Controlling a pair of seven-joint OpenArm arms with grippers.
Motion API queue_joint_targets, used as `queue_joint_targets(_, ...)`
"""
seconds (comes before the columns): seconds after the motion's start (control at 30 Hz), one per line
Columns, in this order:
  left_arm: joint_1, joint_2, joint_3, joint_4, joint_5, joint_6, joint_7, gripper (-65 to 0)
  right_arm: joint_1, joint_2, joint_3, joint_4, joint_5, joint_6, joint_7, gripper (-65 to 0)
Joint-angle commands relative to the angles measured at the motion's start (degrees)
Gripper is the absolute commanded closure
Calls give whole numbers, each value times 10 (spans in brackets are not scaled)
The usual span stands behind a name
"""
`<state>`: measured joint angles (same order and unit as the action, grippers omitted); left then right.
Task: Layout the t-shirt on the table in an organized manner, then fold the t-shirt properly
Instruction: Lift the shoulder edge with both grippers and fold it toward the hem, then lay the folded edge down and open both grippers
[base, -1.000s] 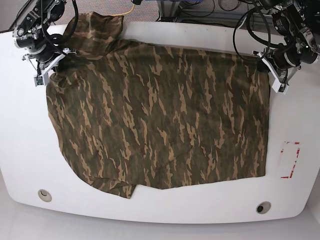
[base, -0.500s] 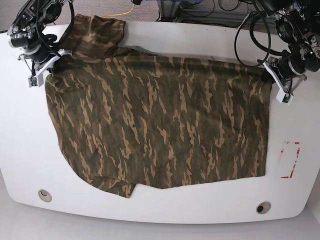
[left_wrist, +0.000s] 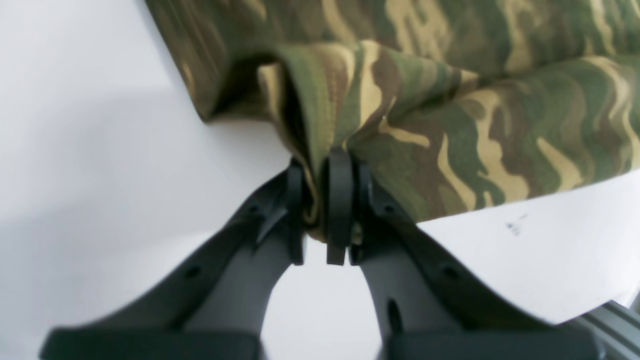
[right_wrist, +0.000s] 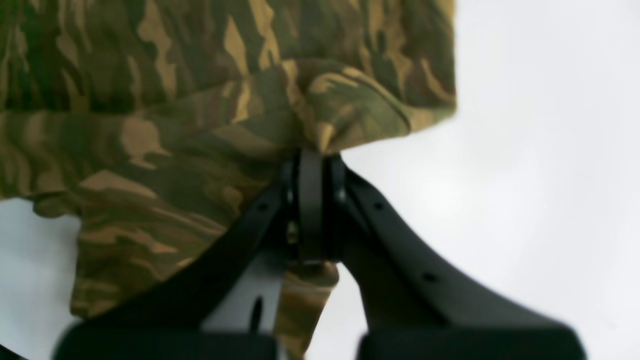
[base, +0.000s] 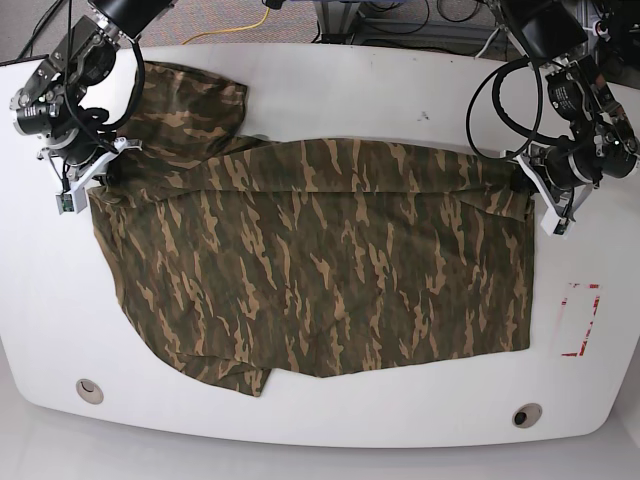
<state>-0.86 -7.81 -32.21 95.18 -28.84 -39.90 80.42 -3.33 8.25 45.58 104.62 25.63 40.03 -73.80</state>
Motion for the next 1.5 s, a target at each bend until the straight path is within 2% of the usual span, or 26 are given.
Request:
queue_joint_targets(0.0,-18,-8,-2,-17,-4,-1,-4,-47,18,11,2,-18,2,0,11,-3)
queue_joint_targets(0.23,-55,-8,-2,-74,-4,-1,-4,-47,46,24,-1,-80,2,0,46,-5)
queue_joint_targets(0.73,-108,-8,-4,-94,-3,-1,-4,-47,113,61,-1,-155,2,0,49,-6)
queue_joint_targets(1.1,-132,-8,-5,-95,-2,-1,-4,-47,152,65,-3,-156,2,0,49,-6)
queue_joint_targets(1.47,-148,-10,-3,-135,-1,-1,-4,-50,159,59,-47,-168,2,0,66,-19)
